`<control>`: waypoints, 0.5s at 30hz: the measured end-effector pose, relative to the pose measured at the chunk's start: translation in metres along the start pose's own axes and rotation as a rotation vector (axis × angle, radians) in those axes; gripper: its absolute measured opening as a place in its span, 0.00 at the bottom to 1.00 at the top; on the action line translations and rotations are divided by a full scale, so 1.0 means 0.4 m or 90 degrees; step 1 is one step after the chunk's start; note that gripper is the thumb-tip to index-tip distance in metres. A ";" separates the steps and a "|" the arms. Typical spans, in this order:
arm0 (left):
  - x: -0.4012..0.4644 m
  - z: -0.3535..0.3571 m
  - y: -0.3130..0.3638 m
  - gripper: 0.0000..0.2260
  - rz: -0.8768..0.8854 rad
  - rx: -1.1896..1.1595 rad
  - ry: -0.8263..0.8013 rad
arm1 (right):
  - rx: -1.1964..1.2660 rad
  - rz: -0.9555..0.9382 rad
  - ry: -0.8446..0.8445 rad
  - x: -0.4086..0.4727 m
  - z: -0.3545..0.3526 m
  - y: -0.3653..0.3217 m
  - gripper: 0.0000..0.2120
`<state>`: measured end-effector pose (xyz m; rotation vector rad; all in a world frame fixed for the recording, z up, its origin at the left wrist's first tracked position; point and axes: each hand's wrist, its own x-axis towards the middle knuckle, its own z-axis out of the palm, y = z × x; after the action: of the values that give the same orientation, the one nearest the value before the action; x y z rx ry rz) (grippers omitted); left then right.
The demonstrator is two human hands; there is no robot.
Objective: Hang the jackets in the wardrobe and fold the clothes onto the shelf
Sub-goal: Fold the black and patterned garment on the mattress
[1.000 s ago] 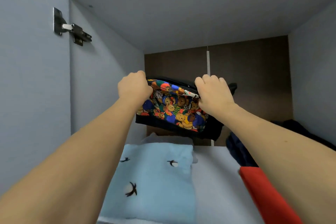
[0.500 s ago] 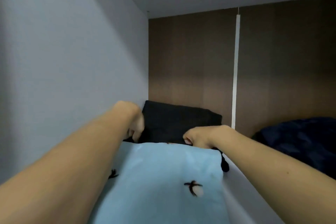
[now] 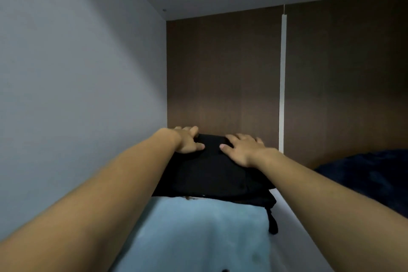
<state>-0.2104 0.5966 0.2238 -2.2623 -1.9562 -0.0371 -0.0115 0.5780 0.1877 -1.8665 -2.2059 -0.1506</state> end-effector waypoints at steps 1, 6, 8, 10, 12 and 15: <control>0.015 0.009 -0.012 0.30 -0.003 -0.026 0.012 | 0.008 0.009 -0.025 0.015 0.019 0.002 0.33; 0.069 0.156 -0.054 0.36 -0.021 -0.132 -0.119 | -0.011 0.002 -0.074 0.056 0.120 0.013 0.34; 0.084 0.212 -0.062 0.37 -0.036 -0.160 -0.173 | -0.007 -0.005 -0.084 0.061 0.146 0.015 0.32; 0.102 0.232 -0.069 0.38 -0.045 -0.157 -0.170 | -0.010 -0.001 -0.089 0.066 0.152 0.015 0.32; 0.110 0.231 -0.072 0.39 -0.052 -0.153 -0.166 | -0.009 0.005 -0.097 0.067 0.150 0.014 0.32; 0.110 0.235 -0.070 0.40 -0.057 -0.157 -0.169 | -0.011 0.013 -0.100 0.065 0.152 0.011 0.32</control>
<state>-0.2389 0.6559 0.1388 -2.4369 -2.3017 0.0148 -0.0183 0.6179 0.1353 -1.9717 -2.2920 -0.0209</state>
